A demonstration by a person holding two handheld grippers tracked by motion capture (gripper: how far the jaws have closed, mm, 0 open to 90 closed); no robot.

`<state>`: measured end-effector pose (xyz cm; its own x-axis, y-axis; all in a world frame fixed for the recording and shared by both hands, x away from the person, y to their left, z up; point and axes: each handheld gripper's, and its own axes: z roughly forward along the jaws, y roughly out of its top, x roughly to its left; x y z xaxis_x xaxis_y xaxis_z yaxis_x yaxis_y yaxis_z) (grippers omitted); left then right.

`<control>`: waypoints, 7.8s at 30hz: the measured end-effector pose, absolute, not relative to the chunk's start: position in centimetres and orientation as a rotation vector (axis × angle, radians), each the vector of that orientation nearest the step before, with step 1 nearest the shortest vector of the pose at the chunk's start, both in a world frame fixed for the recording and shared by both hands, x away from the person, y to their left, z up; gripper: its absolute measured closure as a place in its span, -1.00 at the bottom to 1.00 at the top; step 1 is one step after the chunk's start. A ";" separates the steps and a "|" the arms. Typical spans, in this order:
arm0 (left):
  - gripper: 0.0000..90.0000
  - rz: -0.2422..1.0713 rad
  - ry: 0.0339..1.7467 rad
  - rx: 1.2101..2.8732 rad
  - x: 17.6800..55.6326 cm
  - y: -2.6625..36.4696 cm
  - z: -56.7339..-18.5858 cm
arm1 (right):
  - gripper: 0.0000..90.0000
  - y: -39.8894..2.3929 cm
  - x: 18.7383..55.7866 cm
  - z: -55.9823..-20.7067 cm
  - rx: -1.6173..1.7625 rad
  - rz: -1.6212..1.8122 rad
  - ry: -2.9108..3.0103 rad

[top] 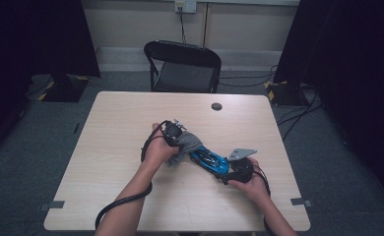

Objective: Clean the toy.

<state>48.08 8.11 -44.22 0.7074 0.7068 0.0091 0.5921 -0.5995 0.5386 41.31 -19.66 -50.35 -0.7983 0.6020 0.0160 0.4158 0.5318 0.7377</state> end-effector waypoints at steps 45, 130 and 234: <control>0.69 0.303 0.974 2.390 43.6 12.6 -44.6 | -0.64 -20.8 41.3 -48.1 0.900 1.233 2.487; 0.69 -0.018 0.347 2.415 35.7 0.4 -46.3 | -0.02 -15.9 44.1 -48.3 0.857 1.197 2.511; 0.69 0.252 0.786 2.228 38.8 10.0 -43.3 | -0.02 -16.9 43.9 -49.2 0.850 1.320 2.460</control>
